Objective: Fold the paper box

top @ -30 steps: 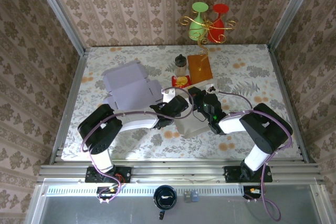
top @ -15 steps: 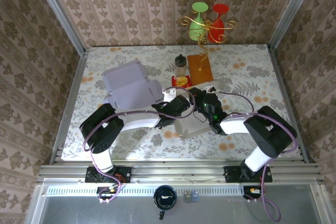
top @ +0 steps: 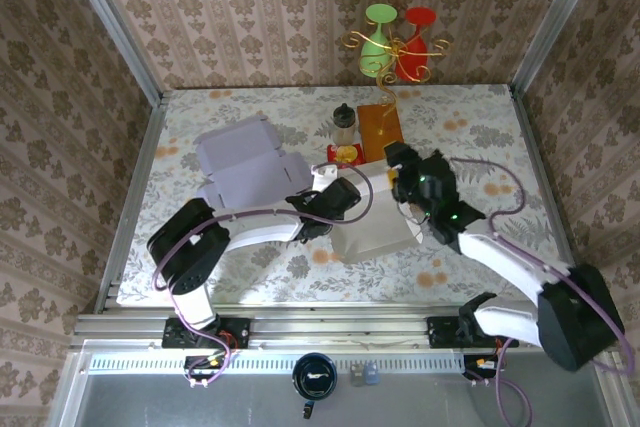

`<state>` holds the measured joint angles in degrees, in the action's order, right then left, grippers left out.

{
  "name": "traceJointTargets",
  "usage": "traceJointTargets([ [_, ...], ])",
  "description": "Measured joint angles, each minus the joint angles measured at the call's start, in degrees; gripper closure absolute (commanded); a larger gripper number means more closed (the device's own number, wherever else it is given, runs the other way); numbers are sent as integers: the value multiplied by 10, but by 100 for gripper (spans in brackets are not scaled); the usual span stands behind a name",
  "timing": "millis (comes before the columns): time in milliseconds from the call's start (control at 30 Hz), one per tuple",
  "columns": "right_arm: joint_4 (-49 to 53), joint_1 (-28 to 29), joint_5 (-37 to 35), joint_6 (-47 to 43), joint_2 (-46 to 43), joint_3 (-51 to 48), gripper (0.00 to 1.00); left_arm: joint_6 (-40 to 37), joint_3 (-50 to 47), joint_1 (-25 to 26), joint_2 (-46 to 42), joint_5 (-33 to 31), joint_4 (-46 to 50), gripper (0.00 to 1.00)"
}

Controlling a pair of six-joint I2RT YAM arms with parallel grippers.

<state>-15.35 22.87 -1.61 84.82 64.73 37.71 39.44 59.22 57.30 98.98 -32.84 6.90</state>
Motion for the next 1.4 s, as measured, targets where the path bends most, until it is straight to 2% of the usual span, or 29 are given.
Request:
traceJointTargets([
  [200,149,-116,62,-87,-87,61,28,-52,-10,-40,-45,89,-27,100],
  [333,246,-190,103,-166,-95,85,35,-74,-12,-75,-64,157,-33,100],
  [467,317,-232,146,-263,-92,127,44,-98,-12,-112,-82,234,-29,100],
  [533,340,-242,168,-310,-82,155,50,-111,-13,-130,-96,276,-22,100],
  [600,355,-244,192,-350,-66,182,51,-123,-14,-150,-113,316,-16,100],
  [867,379,-243,246,-392,-38,202,39,-125,-14,-236,-140,465,7,100],
  [1033,379,-241,277,-373,-38,186,36,-121,-14,-259,-140,515,17,100],
  [1267,377,-242,326,-403,-2,187,53,-121,-14,-282,-134,594,19,100],
  [1400,331,-242,394,-426,35,193,54,-122,-10,-314,-123,654,20,100],
])
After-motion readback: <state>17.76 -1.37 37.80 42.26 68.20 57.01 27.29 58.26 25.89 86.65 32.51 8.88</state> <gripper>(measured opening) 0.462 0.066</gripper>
